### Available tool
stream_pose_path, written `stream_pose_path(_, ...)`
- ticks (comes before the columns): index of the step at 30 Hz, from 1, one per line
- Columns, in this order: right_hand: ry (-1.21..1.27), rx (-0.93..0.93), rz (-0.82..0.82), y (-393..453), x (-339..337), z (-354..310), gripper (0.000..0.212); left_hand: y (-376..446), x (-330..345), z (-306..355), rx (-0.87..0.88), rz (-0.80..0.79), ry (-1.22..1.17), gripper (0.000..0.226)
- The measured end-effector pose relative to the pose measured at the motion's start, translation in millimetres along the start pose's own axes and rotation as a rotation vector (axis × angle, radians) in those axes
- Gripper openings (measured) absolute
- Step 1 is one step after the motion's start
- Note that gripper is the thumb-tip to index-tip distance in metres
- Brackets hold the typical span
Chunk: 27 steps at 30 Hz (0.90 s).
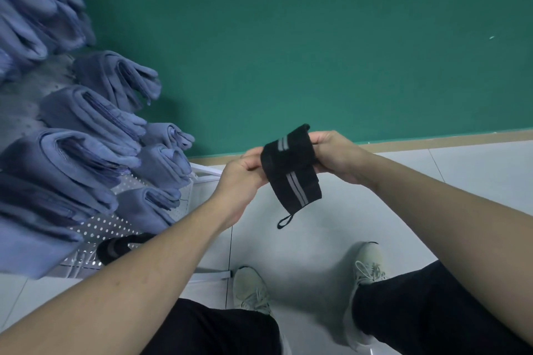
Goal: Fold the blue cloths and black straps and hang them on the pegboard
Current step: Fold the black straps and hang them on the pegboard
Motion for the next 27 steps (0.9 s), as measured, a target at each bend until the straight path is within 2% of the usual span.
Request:
stream_pose_path(3, -0.164, -0.11, 0.006, -0.8, -6.0, -6.4, 0.031, -2.0, 0.2, -4.1, 0.054, -0.039, 0.144, 0.045)
stream_pose_path(5, -0.226, -0.177, 0.023, 0.8, -9.7, -10.5, 0.042, -1.7, -2.0, -10.3, -0.019, -0.03, 0.032, 0.052)
stream_pose_path(7, -0.285, -0.271, 0.049, 2.9, -9.7, -15.8, 0.047, -1.4, -4.8, -11.5, -0.053, -0.011, -0.002, 0.044)
stream_pose_path(11, -0.425, -0.527, -0.016, -2.2, 10.0, -29.1, 0.04, -4.7, -3.4, -0.8, 0.107, -0.06, 0.261, 0.032)
stream_pose_path(14, -0.284, -0.465, -0.069, -3.5, 14.2, -29.1, 0.039, -10.5, -4.0, 3.5, 0.234, -0.076, 0.366, 0.032)
stream_pose_path(18, -0.121, -0.265, -0.158, 1.2, 16.3, -15.8, 0.019, -8.2, -12.7, 0.5, 0.323, -0.006, 0.395, 0.052)
stream_pose_path(19, -0.107, -0.242, -0.163, 2.3, 18.7, -10.8, 0.021, -6.5, -15.4, -0.5, 0.328, 0.022, 0.37, 0.055)
stream_pose_path(23, -0.144, -0.079, -0.194, 10.3, 25.5, 22.2, 0.061, -1.3, -28.3, -2.2, 0.288, 0.143, 0.269, 0.058)
stream_pose_path(24, -0.195, -0.032, -0.227, 12.2, 27.8, 32.6, 0.058, -0.1, -32.5, -3.0, 0.267, 0.174, 0.249, 0.059)
stream_pose_path(27, -0.305, 0.042, -0.263, 17.0, 32.3, 51.4, 0.026, 1.1, -41.3, -6.8, 0.202, 0.235, 0.206, 0.05)
Point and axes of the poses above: each hand's wrist, its own y-axis towards the middle knuckle, its own x-axis out of the palm, z = x × y, the point moved 7 cm from there along y, towards the middle knuckle, and after that the axes turned 9 degrees about z, right-handed, at the moved point
